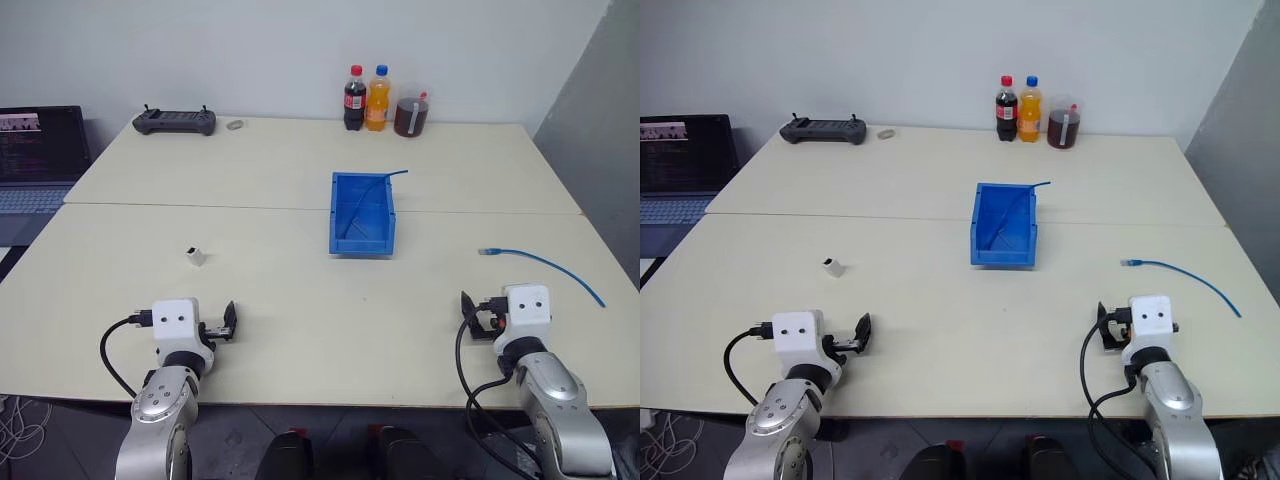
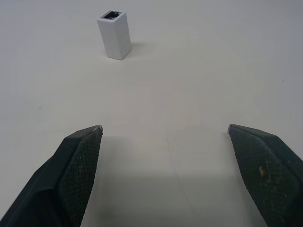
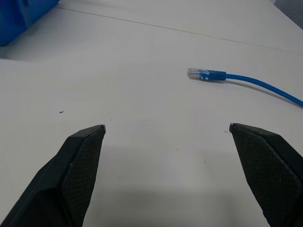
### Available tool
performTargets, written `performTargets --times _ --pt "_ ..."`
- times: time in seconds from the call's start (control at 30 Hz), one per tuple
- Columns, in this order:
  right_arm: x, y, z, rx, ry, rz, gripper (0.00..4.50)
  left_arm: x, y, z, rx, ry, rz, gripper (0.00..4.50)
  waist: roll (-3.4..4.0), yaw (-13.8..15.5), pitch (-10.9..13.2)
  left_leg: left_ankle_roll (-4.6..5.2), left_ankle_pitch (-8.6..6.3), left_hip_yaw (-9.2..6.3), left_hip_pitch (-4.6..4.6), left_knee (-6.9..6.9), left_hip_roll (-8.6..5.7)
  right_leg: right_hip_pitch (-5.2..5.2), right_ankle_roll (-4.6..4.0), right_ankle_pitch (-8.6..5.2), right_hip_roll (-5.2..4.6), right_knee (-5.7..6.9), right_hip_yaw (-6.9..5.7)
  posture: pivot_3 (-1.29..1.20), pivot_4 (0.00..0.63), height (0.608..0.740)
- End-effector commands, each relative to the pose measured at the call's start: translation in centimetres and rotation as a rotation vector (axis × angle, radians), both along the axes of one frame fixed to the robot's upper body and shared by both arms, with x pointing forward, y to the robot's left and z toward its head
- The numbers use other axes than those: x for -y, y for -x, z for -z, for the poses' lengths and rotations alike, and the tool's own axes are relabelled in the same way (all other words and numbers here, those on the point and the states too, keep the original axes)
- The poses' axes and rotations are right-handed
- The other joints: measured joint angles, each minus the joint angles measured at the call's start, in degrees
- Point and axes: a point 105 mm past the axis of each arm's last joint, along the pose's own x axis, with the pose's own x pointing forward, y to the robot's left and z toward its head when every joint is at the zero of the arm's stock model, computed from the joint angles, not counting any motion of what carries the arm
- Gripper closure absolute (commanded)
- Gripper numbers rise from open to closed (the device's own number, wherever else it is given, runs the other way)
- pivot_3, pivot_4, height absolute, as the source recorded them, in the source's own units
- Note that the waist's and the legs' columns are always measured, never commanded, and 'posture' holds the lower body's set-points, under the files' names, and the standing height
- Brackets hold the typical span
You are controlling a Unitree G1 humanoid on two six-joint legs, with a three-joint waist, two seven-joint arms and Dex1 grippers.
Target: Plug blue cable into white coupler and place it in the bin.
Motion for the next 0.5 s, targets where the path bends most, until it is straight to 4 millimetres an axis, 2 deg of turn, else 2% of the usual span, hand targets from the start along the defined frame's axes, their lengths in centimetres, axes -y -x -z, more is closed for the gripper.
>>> performTargets --times 0.03,0.5 --pt "0.0 0.3 -1.5 0.061 0.015 -0.001 0.02 0.1 0.1 -1.1 0.043 -0.021 0.011 0.00 0.00 0.00 0.00 0.00 0.00 0.00 0.00 0.00 0.00 0.00 0.00 0.00 0.00 0.00 0.00 0.00 0.150 0.740" --pt "-0.3 0.1 -1.4 0.059 0.012 -0.015 0.02 1.3 0.0 -1.3 0.057 -0.001 0.055 0.00 0.00 0.00 0.00 0.00 0.00 0.00 0.00 0.00 0.00 0.00 0.00 0.00 0.00 0.00 0.00 0.00 0.150 0.740"
